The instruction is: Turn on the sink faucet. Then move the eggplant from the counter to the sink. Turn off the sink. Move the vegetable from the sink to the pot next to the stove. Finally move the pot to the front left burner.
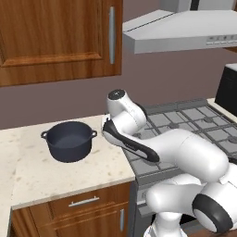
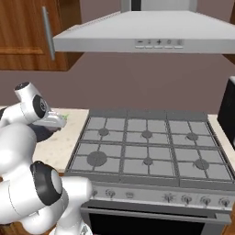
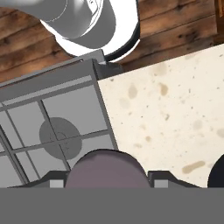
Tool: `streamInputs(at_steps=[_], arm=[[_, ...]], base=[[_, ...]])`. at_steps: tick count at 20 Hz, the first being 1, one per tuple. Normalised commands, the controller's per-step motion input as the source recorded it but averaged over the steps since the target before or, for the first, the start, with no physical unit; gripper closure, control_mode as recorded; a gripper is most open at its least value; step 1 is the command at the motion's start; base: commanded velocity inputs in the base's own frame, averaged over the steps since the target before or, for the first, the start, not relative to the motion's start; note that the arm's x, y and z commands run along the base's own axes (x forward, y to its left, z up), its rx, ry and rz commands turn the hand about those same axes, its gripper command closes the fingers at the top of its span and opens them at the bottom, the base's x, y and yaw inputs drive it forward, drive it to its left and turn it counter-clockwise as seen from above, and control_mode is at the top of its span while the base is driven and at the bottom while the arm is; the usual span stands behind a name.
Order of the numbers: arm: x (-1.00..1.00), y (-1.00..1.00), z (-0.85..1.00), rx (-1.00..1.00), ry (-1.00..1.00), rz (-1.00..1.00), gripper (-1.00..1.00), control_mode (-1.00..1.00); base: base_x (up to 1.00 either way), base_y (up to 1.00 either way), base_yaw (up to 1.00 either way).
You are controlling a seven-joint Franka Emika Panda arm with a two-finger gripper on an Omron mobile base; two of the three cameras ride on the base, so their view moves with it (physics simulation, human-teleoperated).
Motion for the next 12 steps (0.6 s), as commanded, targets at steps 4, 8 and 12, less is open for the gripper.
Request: streamInputs(at_steps=[4, 8, 12], arm=[[0.0, 0.0, 0.0, 0.0, 0.0, 0.0, 1.0, 1.0], [0.0, 0.0, 0.0, 0.0, 0.0, 0.0, 1.0, 1.0], [0.0, 0.0, 0.0, 0.0, 0.0, 0.0, 1.0, 1.0]], base=[[0.47, 0.0, 0.0], [0.54, 0.0, 0.0], [0.48, 0.06, 0.0]])
